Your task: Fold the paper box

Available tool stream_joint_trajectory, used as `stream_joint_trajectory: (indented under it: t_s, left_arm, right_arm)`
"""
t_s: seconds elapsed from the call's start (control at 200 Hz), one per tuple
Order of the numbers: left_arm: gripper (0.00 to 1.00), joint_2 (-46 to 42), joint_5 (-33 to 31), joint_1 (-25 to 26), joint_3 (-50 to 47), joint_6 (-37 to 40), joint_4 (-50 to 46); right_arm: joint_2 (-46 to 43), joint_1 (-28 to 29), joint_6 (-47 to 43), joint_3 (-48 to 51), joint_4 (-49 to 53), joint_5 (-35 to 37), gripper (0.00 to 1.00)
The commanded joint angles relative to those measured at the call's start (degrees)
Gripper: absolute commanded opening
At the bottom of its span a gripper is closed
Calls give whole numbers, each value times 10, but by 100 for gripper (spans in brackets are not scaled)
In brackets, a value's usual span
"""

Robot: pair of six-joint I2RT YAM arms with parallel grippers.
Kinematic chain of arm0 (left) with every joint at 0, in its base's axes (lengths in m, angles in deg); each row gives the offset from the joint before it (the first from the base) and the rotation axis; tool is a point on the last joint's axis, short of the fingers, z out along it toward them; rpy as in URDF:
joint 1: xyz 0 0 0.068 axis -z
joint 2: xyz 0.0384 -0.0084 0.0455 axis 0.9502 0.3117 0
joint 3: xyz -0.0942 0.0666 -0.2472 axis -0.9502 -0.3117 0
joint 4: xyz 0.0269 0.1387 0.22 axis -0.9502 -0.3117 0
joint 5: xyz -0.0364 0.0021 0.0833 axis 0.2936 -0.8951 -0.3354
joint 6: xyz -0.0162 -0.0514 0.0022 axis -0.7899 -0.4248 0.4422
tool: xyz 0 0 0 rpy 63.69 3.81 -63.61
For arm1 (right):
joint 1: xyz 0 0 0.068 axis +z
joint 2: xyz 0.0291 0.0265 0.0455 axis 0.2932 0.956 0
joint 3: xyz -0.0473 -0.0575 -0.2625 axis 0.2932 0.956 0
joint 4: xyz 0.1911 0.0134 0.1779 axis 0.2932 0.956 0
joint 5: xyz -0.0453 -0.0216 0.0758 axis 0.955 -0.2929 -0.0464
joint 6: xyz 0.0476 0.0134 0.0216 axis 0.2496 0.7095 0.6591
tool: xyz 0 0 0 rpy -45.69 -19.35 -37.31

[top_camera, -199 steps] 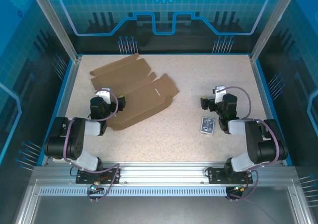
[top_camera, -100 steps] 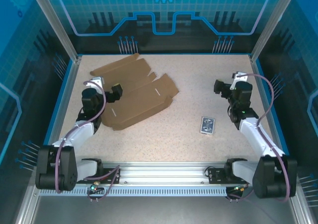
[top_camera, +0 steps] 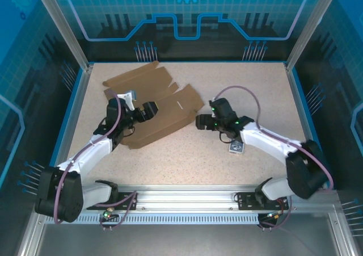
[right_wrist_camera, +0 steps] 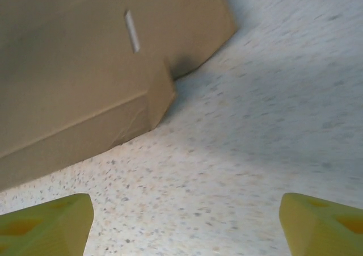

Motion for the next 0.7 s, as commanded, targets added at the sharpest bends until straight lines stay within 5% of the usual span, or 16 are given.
stream_joint_trajectory:
  t_s: [0.0,0.3,0.695]
  left_arm:
    - [92,4,11,9,25,-6,-46]
    - [92,-2,0,21,34,14,-69]
    - [92,-6,-6,22,35,19,-73]
  right_arm:
    - [71,19,51,-56,-20,-24,81]
    - [215,24,85,-137,-66,-21,67]
    - [266,19,127,-142,-86,-18,57]
